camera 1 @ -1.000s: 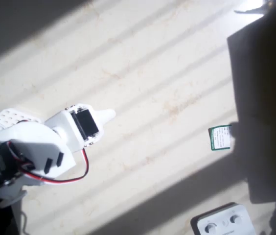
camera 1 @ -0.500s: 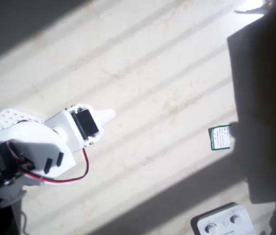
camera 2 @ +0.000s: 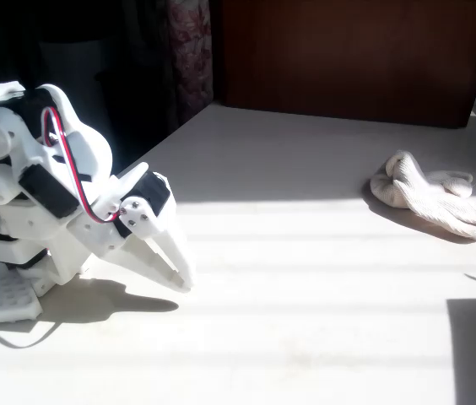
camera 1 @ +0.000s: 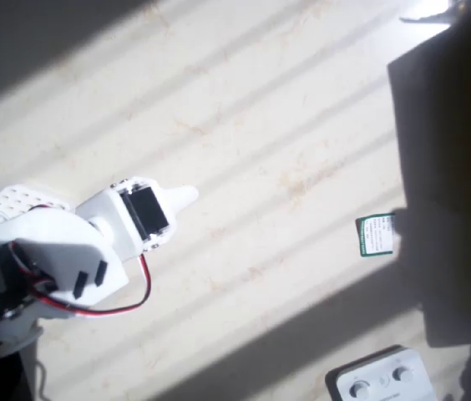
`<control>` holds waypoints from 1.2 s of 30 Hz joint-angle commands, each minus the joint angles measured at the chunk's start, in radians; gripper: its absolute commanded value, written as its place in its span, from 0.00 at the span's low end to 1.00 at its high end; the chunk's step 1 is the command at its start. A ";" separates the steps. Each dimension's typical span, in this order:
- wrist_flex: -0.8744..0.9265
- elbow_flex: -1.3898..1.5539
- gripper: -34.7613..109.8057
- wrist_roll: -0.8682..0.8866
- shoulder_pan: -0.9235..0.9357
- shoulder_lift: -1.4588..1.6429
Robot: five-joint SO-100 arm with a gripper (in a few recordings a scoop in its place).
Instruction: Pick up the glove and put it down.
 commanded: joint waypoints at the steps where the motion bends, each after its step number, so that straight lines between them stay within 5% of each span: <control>1: -0.012 -0.098 0.24 0.008 0.003 0.006; 8: -0.012 -0.268 0.24 0.008 -0.002 -0.074; 21: -0.011 -1.039 0.24 0.008 -0.012 -0.759; 36: -0.075 -1.612 0.24 0.008 -0.279 -1.522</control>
